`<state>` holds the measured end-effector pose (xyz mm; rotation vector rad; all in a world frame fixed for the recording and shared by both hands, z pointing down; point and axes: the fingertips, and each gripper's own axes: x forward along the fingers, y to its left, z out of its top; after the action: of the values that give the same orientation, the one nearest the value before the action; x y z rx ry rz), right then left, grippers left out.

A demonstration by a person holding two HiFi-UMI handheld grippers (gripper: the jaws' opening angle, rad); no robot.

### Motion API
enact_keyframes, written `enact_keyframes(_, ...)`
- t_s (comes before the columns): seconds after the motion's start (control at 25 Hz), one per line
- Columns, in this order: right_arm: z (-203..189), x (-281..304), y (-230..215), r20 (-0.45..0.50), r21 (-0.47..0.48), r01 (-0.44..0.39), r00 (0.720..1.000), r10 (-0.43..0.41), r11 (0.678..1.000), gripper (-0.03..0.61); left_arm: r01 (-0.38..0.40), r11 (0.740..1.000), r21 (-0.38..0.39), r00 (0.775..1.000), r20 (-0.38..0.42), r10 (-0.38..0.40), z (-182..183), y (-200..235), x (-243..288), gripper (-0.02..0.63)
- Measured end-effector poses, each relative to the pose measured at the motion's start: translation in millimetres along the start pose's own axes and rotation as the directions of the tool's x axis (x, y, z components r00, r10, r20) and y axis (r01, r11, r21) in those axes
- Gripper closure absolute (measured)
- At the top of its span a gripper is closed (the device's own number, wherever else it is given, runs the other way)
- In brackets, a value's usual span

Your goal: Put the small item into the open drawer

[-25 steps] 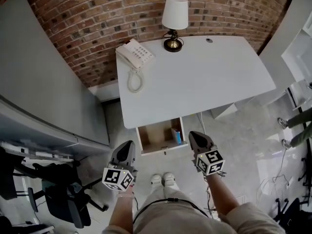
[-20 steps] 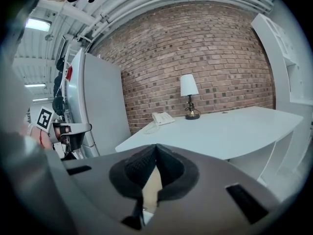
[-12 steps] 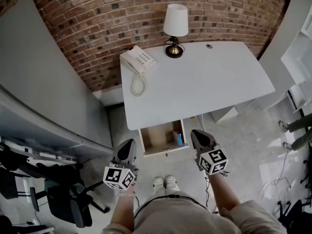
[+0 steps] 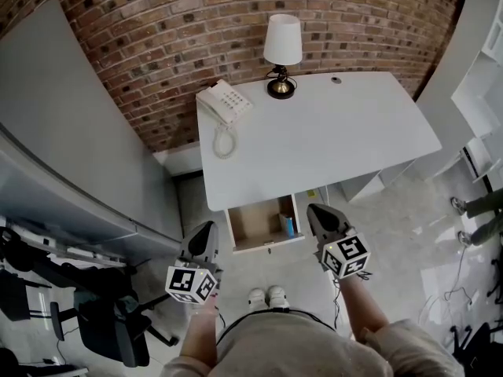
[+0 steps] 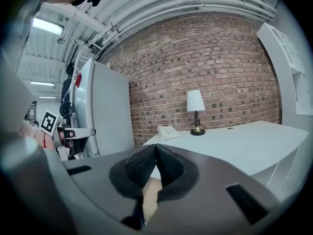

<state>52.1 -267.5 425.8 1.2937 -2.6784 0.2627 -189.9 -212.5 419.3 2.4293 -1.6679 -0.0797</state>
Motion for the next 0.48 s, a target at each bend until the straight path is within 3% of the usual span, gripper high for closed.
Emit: enact_keyframes(0.48, 23, -3, 4, 0.054, -0.012, -0.008, 0.998, 0.009, 1.000, 0.574, -0.020, 1.000, 0.021, 0.999, 0.050, 0.019, 21, 6, -6, 0.607)
